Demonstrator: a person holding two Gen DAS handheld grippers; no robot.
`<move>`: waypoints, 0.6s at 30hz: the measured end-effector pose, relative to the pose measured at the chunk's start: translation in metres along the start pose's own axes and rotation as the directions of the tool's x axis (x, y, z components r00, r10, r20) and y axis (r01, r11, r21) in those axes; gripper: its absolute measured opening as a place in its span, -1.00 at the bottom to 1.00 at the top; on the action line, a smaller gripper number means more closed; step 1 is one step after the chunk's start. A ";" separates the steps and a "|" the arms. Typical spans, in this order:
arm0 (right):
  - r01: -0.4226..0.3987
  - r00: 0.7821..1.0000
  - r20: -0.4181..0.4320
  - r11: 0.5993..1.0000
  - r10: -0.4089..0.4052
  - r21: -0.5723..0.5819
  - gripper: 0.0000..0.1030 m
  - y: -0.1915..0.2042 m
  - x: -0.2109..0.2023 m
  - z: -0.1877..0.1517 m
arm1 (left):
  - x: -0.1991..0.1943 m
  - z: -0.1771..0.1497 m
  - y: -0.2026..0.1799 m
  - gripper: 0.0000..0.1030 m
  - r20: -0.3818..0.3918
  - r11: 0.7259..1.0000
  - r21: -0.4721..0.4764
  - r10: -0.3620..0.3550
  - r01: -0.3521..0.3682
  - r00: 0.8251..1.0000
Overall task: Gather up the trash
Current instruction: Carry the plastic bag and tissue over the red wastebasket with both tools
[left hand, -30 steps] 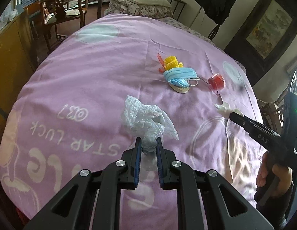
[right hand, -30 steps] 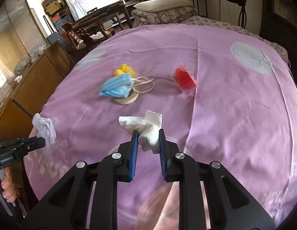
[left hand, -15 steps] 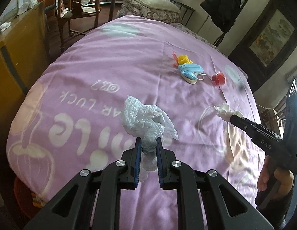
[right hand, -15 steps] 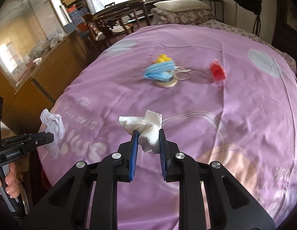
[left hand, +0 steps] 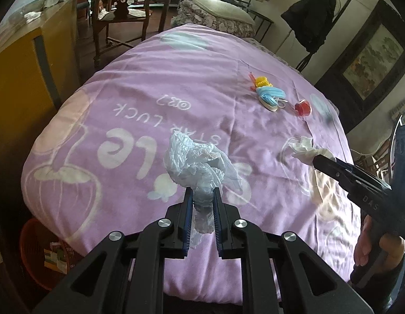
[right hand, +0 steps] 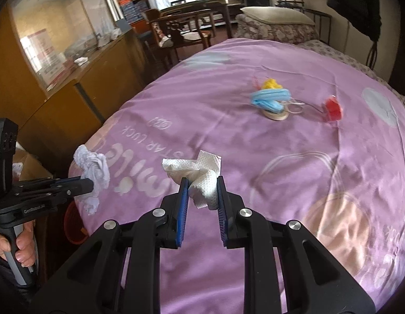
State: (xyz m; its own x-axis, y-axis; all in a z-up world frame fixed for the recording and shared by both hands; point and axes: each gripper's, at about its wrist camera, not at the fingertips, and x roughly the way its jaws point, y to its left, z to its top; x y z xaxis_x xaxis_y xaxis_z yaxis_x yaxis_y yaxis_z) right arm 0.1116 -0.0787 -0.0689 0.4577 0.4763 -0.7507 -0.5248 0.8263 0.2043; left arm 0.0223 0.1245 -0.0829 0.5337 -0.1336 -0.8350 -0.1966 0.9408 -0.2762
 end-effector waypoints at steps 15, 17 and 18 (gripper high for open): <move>-0.121 0.991 -0.074 0.977 0.110 -0.177 -0.57 0.109 0.022 -0.003 | -0.047 -0.036 0.083 -0.71 0.060 0.987 -0.155 0.058 -0.048 0.996; -0.146 0.987 -0.090 0.968 0.130 -0.202 -0.57 0.127 0.028 -0.005 | -0.052 -0.041 0.095 -0.71 0.064 0.982 -0.177 0.071 -0.059 0.995; -0.163 0.984 -0.102 0.963 0.144 -0.214 -0.57 0.137 0.031 -0.006 | -0.055 -0.044 0.102 -0.71 0.065 0.979 -0.191 0.079 -0.066 0.995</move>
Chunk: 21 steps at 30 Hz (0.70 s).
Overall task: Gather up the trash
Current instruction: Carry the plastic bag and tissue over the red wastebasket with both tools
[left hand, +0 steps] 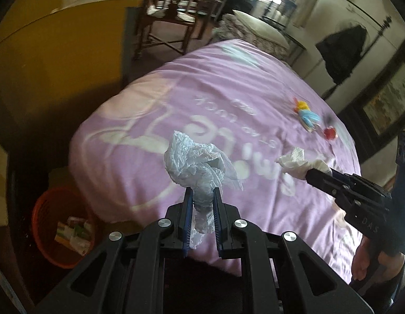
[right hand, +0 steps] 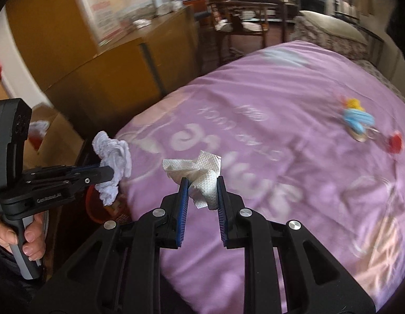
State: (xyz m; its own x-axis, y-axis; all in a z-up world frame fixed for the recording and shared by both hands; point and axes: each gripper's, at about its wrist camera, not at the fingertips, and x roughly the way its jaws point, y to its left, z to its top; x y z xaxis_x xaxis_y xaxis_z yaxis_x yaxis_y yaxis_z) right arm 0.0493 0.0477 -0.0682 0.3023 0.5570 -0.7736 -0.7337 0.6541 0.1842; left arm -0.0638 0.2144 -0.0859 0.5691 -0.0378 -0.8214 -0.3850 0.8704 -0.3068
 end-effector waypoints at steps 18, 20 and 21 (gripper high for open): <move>-0.215 0.967 -0.189 0.947 0.172 -0.239 -0.57 0.165 0.087 0.007 | -0.019 -0.043 0.157 -0.70 -0.047 0.947 -0.271 0.165 -0.172 0.985; -0.232 0.961 -0.209 0.939 0.181 -0.254 -0.57 0.179 0.096 0.007 | -0.015 -0.049 0.174 -0.70 -0.071 0.936 -0.296 0.177 -0.191 0.982; -0.240 0.958 -0.219 0.935 0.185 -0.263 -0.57 0.186 0.100 0.006 | -0.013 -0.051 0.181 -0.70 -0.079 0.931 -0.306 0.184 -0.200 0.980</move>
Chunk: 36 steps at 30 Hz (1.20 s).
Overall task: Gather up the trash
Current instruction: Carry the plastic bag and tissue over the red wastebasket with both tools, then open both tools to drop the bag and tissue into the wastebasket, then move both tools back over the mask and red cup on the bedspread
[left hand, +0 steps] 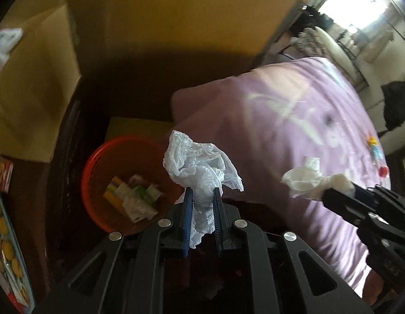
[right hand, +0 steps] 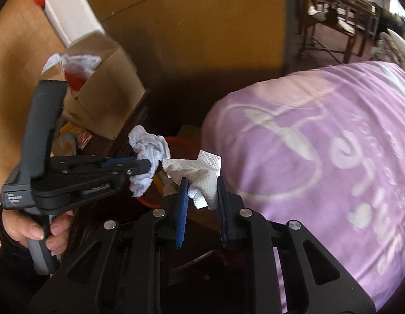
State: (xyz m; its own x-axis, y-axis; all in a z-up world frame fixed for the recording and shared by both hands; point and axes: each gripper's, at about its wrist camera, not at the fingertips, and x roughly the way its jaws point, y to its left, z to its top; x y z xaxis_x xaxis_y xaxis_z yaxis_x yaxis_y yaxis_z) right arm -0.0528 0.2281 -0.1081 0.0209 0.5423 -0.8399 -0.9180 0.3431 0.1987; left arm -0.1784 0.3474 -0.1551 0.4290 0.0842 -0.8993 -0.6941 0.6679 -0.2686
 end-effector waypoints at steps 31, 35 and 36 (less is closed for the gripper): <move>-0.155 0.970 -0.191 0.988 0.153 0.006 -0.24 0.052 0.157 0.023 | 0.057 0.014 0.107 -0.02 -0.128 0.967 -0.191 0.147 -0.170 0.981; -0.146 0.972 -0.187 0.989 0.144 -0.001 -0.24 0.051 0.157 0.024 | 0.051 0.013 0.106 -0.02 -0.126 0.966 -0.193 0.148 -0.170 0.981; -0.141 0.973 -0.183 0.990 0.139 -0.002 -0.24 0.050 0.154 0.024 | 0.049 0.012 0.105 -0.02 -0.124 0.966 -0.193 0.150 -0.172 0.981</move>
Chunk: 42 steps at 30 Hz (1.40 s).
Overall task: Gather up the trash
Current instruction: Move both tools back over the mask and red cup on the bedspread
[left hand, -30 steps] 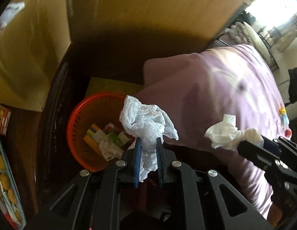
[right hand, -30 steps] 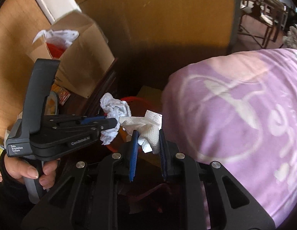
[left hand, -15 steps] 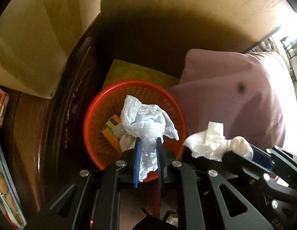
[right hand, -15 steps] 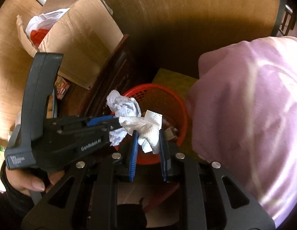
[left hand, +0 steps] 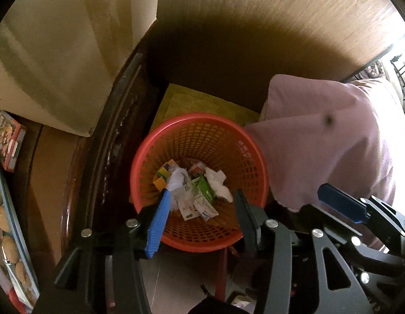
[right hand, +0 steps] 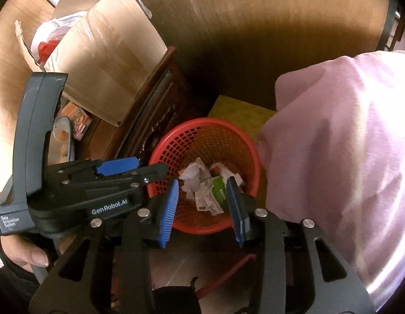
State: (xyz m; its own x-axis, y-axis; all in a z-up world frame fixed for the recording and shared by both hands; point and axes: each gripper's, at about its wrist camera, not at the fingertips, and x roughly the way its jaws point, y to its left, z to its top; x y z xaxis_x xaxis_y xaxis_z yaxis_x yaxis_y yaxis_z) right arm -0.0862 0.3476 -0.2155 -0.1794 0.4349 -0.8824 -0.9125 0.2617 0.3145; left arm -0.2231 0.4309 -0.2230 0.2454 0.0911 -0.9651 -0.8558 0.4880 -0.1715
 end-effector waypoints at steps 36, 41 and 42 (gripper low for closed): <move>0.190 0.865 0.372 0.906 -0.337 0.379 0.04 -0.161 -0.247 -0.140 | -0.089 -0.048 -0.217 0.26 0.155 0.910 0.407 -0.148 0.073 0.977; 0.216 0.827 0.376 0.853 -0.419 0.475 0.08 -0.197 -0.279 -0.181 | -0.090 -0.067 -0.266 0.27 0.140 0.869 0.485 -0.190 0.100 0.972; 0.219 0.820 0.374 0.841 -0.433 0.495 0.09 -0.205 -0.286 -0.190 | -0.090 -0.070 -0.275 0.27 0.137 0.859 0.501 -0.198 0.104 0.971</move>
State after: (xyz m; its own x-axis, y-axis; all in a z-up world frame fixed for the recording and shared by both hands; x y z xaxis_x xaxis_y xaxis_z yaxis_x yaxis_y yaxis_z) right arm 0.0821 0.0058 -0.0945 0.3861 0.5657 -0.7286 -0.6245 0.7416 0.2448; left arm -0.0417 0.2274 -0.1026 0.4696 0.1110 -0.8759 -0.4816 0.8637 -0.1488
